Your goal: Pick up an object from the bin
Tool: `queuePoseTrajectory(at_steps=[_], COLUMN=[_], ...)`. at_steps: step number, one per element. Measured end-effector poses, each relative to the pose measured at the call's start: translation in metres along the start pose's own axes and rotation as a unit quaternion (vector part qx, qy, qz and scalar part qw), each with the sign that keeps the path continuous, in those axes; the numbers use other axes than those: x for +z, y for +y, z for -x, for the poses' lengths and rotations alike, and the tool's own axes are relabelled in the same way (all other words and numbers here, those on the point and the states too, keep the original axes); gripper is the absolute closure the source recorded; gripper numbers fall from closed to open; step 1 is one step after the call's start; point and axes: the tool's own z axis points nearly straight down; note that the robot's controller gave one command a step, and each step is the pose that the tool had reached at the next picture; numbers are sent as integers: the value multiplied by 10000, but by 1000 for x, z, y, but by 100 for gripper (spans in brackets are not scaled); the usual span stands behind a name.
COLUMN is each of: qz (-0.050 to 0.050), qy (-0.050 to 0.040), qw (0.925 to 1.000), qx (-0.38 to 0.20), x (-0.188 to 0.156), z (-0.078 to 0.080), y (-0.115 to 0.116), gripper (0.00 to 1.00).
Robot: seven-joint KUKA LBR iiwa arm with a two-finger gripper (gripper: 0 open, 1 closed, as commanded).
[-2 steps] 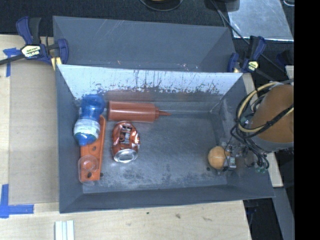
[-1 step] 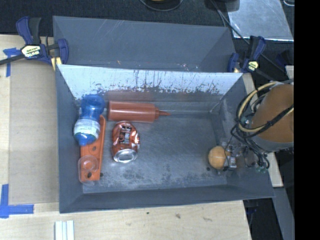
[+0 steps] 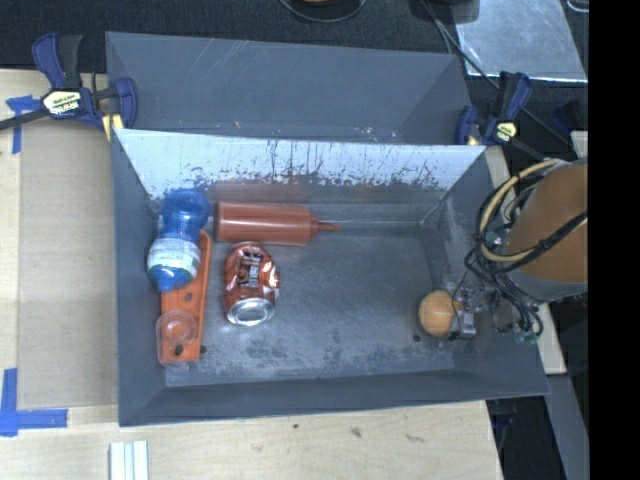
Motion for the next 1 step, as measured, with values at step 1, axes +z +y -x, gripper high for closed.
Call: queuePoseTrajectory(at_steps=[1], qz=[-4], qy=[-19], qw=[10000], qx=[-1], x=[-10], z=[1], y=[0], gripper=[100])
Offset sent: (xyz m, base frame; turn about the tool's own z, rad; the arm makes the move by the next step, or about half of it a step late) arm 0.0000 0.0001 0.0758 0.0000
